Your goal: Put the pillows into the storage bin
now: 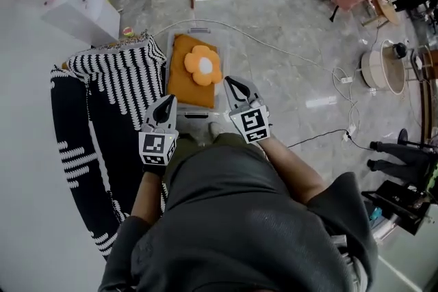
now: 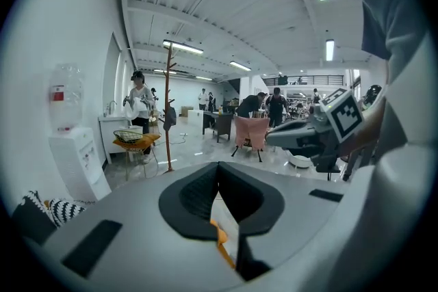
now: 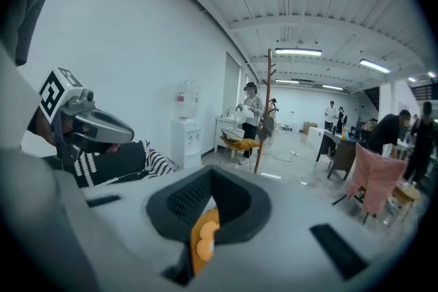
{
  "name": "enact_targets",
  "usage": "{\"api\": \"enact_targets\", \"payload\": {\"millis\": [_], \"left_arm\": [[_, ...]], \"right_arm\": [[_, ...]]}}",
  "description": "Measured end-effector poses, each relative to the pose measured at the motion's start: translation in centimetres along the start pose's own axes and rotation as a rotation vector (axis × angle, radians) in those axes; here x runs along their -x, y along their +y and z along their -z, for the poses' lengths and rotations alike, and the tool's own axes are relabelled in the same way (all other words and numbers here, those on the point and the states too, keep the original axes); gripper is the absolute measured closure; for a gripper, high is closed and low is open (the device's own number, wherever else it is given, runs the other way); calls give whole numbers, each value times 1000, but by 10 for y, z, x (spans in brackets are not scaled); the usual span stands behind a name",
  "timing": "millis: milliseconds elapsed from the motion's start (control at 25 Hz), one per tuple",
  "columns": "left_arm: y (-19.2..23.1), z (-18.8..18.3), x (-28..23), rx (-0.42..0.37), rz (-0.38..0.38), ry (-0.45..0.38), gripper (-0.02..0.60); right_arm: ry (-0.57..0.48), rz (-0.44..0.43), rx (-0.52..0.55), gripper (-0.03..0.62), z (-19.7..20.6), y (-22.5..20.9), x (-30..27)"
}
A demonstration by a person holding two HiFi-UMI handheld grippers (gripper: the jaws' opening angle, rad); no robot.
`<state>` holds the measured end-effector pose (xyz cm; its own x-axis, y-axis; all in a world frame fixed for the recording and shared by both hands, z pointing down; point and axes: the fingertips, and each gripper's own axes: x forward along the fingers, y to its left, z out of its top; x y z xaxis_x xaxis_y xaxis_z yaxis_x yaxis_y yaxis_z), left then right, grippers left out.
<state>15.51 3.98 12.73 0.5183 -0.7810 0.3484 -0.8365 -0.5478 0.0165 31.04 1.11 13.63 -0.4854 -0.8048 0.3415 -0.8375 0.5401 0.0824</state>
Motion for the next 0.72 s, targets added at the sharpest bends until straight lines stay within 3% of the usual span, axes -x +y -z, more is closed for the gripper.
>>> {"api": "enact_targets", "payload": {"millis": [720], "left_arm": [[-21,-20,9,-27,-27,-36,578]], "right_arm": [[-35,-42,15,594,-8,2,26]]}}
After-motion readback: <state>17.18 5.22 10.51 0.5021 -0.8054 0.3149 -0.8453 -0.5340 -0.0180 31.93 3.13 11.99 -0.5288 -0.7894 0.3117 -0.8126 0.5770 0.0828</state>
